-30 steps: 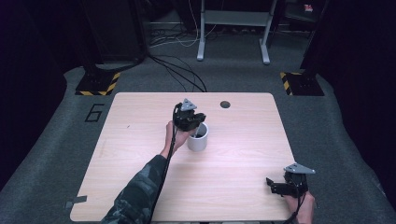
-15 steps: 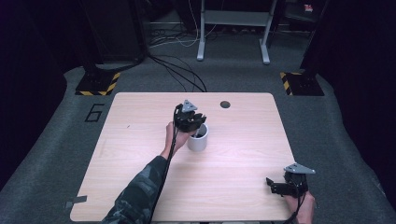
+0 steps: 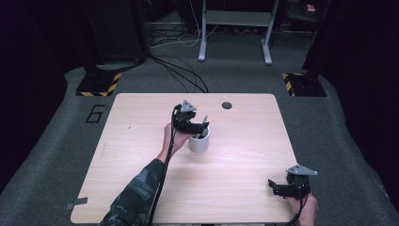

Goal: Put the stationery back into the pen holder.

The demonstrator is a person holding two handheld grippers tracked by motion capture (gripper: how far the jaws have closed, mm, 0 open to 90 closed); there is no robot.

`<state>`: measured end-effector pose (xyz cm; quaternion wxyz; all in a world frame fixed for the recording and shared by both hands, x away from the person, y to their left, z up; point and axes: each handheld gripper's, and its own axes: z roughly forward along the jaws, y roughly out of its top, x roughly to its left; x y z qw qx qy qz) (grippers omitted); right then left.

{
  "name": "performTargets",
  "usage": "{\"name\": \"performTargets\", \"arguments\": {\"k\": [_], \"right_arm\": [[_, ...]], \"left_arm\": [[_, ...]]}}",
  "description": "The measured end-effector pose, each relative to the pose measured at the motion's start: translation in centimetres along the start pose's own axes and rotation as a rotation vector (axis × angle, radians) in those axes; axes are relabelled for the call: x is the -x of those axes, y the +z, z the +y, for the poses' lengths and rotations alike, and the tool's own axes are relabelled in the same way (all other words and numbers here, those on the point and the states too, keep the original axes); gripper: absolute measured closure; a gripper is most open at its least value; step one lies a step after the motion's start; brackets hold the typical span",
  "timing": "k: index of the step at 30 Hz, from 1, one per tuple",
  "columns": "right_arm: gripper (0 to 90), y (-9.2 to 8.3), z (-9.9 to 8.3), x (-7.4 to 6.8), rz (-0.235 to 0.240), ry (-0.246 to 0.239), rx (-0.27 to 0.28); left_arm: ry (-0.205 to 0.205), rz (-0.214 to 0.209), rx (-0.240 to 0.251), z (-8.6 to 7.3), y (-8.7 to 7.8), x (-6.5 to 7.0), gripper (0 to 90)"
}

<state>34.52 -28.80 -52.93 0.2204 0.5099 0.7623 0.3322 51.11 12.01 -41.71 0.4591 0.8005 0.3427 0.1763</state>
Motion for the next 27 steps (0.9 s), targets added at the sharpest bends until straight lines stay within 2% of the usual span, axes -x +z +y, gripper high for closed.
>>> {"name": "performTargets", "arguments": {"k": [9, 12, 15, 22, 27], "right_arm": [[5.1, 0.0, 0.0, 0.0, 0.000, -0.001, 0.000], [5.1, 0.0, 0.0, 0.0, 0.000, -0.001, 0.000], [5.1, 0.0, 0.0, 0.0, 0.000, 0.000, 0.000], [5.1, 0.0, 0.0, 0.0, 0.000, -0.001, 0.000], [5.1, 0.0, 0.0, 0.0, -0.001, 0.000, 0.000]], "left_arm": [[0.017, 0.000, -0.020, -0.3, -2.7, 0.3, 16.8], [0.034, 0.022, -0.018, -0.7, -3.8, 0.6, 15.8], [0.037, 0.027, -0.010, -1.3, -4.9, 0.9, 15.2], [0.058, 0.062, -0.010, -3.1, -7.7, 1.3, 14.4], [0.050, 0.083, -0.028, -5.6, -9.6, 1.3, 13.0]]}}
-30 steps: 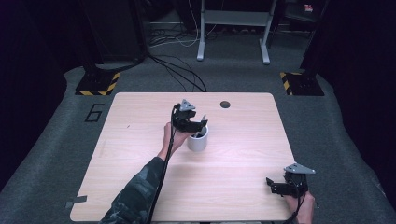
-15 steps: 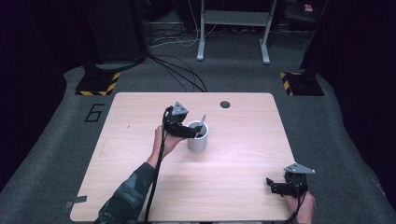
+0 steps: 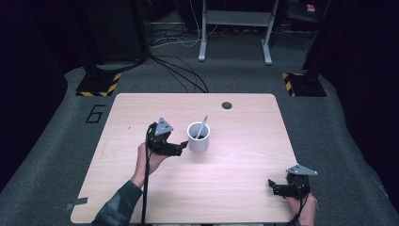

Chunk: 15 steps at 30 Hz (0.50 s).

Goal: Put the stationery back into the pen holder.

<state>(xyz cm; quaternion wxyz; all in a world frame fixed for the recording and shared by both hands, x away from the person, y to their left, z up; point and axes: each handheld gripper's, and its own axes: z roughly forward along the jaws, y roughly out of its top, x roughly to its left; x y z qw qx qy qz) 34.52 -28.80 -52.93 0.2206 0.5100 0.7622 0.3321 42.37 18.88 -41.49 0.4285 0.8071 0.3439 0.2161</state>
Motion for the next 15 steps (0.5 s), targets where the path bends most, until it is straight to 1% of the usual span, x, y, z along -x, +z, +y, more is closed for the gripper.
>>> {"name": "performTargets", "arguments": {"k": [2, 3, 4, 5, 6, 7, 8, 9, 11, 15], "right_arm": [[5.1, 0.0, 0.0, 0.0, 0.000, 0.005, -0.001], [5.1, 0.0, 0.0, 0.0, 0.000, 0.005, -0.001], [5.1, 0.0, 0.0, 0.0, 0.000, -0.001, 0.000], [5.1, 0.0, 0.0, 0.0, -0.001, 0.002, -0.001], [5.1, 0.0, 0.0, 0.0, -0.001, 0.002, 0.000], [5.1, 0.0, 0.0, 0.0, 0.000, 0.000, 0.000], [5.1, 0.0, 0.0, 0.0, 0.000, 0.005, -0.001], [5.1, 0.0, 0.0, 0.0, 0.000, 0.005, -0.001], [5.1, 0.0, 0.0, 0.0, 0.000, 0.005, -0.001], [5.1, 0.0, 0.0, 0.0, 0.000, 0.005, -0.001]], "left_arm": [[-0.006, 0.015, -0.005, -1.1, -0.5, -0.1, 12.5], [-0.008, 0.014, -0.021, -1.8, -0.9, -0.2, 12.6], [-0.011, 0.025, -0.015, -2.2, -0.9, -0.3, 12.5], [-0.019, 0.027, -0.024, -2.8, -1.1, -0.4, 12.4], [-0.030, 0.037, -0.022, -3.5, -1.2, -0.5, 12.3], [-0.034, 0.036, -0.037, -4.1, -1.4, -0.7, 12.2], [-0.044, 0.046, -0.042, -4.8, -1.4, -0.8, 12.1], [-0.051, 0.048, -0.054, -5.6, -1.4, -1.0, 12.0], [-0.061, 0.041, -0.083, -6.5, -1.5, -1.2, 11.5], [-0.088, 0.046, -0.117, -8.7, -1.7, -1.6, 10.7]]}}
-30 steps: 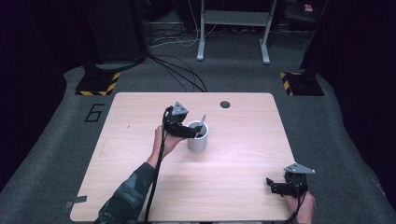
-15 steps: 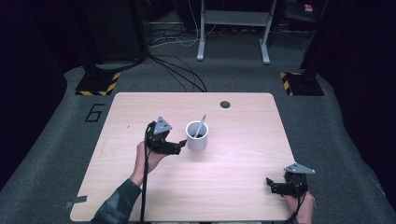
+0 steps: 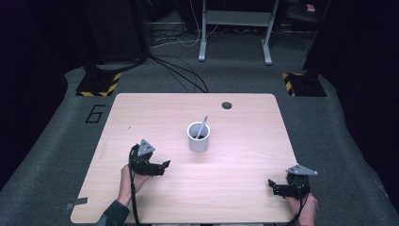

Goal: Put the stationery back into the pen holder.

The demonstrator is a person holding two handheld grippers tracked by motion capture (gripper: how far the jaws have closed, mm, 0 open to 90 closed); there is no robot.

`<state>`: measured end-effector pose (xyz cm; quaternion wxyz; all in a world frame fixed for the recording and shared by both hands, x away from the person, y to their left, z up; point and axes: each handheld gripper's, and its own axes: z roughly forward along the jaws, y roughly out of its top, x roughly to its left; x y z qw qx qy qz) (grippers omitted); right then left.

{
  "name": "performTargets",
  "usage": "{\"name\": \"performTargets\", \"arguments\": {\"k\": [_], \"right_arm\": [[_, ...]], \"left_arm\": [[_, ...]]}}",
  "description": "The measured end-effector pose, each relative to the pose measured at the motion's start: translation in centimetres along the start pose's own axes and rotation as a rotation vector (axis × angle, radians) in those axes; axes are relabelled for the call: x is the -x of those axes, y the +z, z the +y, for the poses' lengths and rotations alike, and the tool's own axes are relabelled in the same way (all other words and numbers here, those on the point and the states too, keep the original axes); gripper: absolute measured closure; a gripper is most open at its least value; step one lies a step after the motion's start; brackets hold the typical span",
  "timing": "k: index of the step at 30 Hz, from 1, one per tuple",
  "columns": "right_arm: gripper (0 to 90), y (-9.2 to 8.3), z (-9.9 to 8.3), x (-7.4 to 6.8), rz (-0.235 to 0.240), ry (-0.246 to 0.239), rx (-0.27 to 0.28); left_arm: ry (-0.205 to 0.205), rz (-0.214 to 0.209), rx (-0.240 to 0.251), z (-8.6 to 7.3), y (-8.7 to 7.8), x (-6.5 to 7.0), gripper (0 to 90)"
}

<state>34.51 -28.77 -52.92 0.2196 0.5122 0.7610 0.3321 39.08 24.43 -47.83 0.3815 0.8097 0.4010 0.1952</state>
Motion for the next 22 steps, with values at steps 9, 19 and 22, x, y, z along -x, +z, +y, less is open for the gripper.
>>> {"name": "performTargets", "arguments": {"k": [9, 19, 22], "right_arm": [[5.1, 0.0, 0.0, 0.0, -0.001, 0.000, -0.001], [3.5, 0.0, 0.0, 0.0, -0.012, 0.001, -0.012], [2.2, 0.1, 0.0, -0.1, -0.021, 0.013, -0.006]], "left_arm": [[0.009, -0.014, -0.132, -4.2, 1.4, -0.5, 0.1], [0.024, -0.012, -0.099, -5.6, 1.3, -0.5, 0.0], [0.012, -0.010, -0.095, -5.6, 1.3, -0.4, 0.0]]}}
